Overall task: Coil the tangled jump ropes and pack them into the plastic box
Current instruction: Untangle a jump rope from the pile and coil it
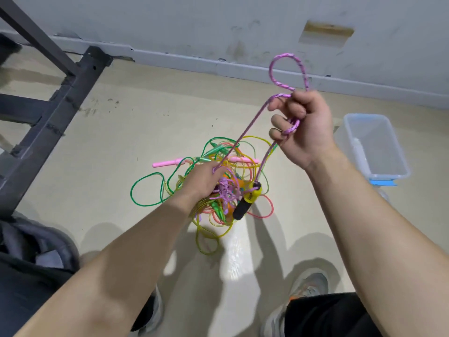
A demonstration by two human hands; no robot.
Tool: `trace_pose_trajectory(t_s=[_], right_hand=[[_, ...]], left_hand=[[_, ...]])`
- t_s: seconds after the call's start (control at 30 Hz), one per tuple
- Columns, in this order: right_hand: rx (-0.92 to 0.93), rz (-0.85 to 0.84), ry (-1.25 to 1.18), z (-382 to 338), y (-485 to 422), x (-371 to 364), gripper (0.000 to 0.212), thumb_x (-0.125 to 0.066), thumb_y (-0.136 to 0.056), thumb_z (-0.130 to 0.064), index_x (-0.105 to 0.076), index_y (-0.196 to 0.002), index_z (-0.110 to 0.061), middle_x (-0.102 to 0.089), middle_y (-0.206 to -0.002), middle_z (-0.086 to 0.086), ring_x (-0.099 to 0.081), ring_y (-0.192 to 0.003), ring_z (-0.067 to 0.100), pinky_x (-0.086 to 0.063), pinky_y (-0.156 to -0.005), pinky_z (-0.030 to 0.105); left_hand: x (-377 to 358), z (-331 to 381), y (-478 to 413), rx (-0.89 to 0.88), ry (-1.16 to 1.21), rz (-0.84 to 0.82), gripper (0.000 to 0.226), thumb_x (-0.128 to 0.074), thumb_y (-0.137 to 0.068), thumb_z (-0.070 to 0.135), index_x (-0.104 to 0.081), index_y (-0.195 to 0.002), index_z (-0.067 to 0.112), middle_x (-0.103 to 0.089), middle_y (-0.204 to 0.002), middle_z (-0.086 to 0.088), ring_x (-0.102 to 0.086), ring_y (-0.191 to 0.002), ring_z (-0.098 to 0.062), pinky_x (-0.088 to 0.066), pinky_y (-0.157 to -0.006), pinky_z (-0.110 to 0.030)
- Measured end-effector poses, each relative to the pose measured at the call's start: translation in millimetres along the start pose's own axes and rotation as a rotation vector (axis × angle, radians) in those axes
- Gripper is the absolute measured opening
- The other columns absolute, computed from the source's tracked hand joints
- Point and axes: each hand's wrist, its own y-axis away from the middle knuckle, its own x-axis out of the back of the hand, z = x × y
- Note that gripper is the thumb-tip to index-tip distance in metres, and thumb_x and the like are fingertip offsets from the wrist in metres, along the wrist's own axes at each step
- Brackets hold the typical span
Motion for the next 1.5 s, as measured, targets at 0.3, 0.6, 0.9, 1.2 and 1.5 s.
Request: trace_pose_trajectory(t_s=[0.3,0.6,0.9,1.2,1.5], right_hand=[[-0.109,0.491,0.631,24,2,56,0.027,-0.049,-0.096,-0.030,-0.063,-0.075,-0.020,-0.073,-0.076,0.000,-0.041,-0.045,0.012,-0.026,-0.047,0.020],[0.021,-0.027,0.659,57,17,13,0.026,-0.068,-0.087,-0.007,-0.067,-0.111,0.002,-0.067,-0.068,-0.006,-0.058,-0.053,0.004,-0.045,-0.048,0.020],[0.018,0.059,0.258,30,6,6,0.027,-0.054,-0.103,-0.013,-0.052,-0.075,-0.012,-0.040,-0.050,-0.002,-0.027,-0.032,0.007,-0.022,-0.031,0.017],[-0.044,0.246,-0.144,32,-6,21,0.027,-0.038,-0.109,-0.026,-0.051,-0.089,-0.013,-0.050,-0.055,-0.005,-0.028,-0.031,0.005,-0.017,-0.029,0.017],[0.023,0.716,-0.040,37,-16,68,0.035,-0.042,-0.107,-0.021,-0.046,-0.072,-0.018,-0.046,-0.052,-0.002,-0.028,-0.029,0.009,-0.018,-0.034,0.013]], left_hand=[[64,46,8,-0.144,0.221,-0.018,0.020,-0.051,-0.099,0.018,-0.067,-0.086,0.015,-0.071,-0.074,0.004,-0.062,-0.066,-0.010,-0.043,-0.063,-0.027],[99,124,19,-0.219,0.559,-0.021,0.017,-0.051,-0.100,0.008,-0.068,-0.099,0.006,-0.073,-0.082,-0.004,-0.071,-0.062,-0.018,-0.061,-0.060,-0.035],[62,58,25,-0.096,0.711,-0.282,0.051,-0.071,-0.078,0.043,-0.067,-0.124,0.022,-0.069,-0.126,0.002,-0.064,-0.119,-0.015,-0.046,-0.105,-0.033],[37,0,25,0.094,0.684,-0.207,0.015,-0.066,-0.091,0.034,-0.076,-0.090,0.023,-0.071,-0.087,0.000,-0.052,-0.059,-0.010,-0.042,-0.062,-0.029],[67,-54,24,0.465,0.001,0.323,0.036,-0.064,-0.088,0.042,-0.061,-0.071,0.010,-0.061,-0.067,-0.004,-0.058,-0.073,-0.029,-0.037,-0.060,-0.029]])
